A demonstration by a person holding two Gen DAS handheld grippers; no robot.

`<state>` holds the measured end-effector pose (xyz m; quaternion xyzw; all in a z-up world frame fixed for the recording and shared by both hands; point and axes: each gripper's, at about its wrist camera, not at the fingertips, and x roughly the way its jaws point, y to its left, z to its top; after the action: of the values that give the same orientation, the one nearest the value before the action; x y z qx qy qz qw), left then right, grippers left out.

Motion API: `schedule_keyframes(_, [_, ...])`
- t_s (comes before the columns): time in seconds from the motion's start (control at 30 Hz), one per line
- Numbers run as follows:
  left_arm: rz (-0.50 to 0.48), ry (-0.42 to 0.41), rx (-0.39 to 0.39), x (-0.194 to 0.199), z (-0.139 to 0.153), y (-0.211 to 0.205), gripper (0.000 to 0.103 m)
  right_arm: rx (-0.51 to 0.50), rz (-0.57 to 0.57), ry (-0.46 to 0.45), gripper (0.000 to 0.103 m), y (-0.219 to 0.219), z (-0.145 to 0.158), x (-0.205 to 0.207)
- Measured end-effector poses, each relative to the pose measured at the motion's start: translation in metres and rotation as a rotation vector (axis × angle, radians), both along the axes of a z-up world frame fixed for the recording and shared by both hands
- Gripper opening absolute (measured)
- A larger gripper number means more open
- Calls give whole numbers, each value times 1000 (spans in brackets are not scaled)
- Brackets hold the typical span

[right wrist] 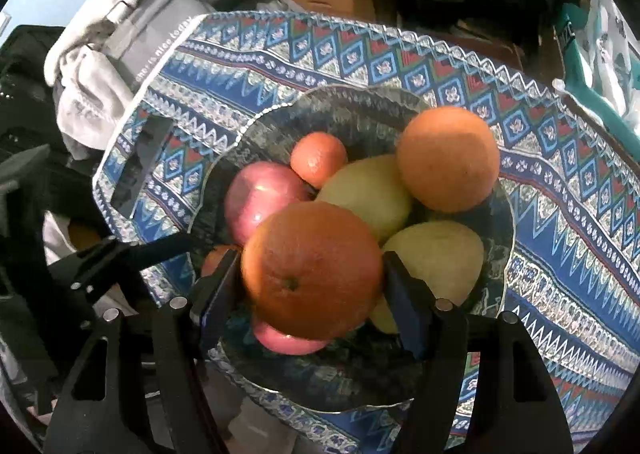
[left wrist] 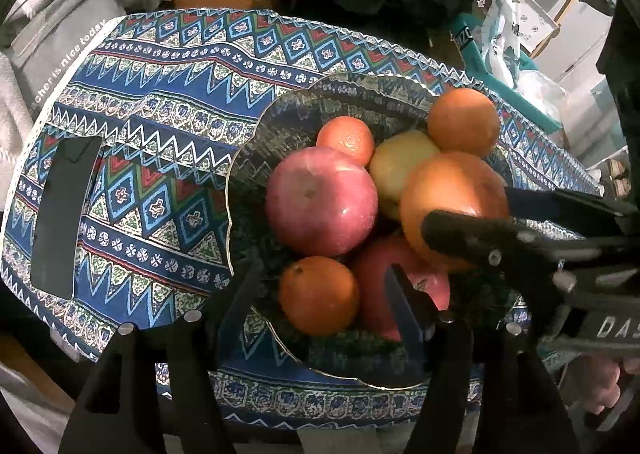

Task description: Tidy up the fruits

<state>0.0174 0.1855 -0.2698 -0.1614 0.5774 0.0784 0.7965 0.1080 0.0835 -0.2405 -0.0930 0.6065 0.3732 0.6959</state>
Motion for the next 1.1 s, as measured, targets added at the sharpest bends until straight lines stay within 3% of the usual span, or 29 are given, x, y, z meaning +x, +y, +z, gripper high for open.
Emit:
schedule_keyframes(0.43, [-36,-31,46,-4,27,-14,71,41,-32,-3,73,-11,18,1])
schedule_keyframes(0.77, [-43,-127,118,-13,78,-30,78,65,-111,-190,73,-49,83,-3])
schedule_keyframes(1.1, [-49,-236,102,-17,128,-52,78,94,-177,-325,75,-96,136,-12])
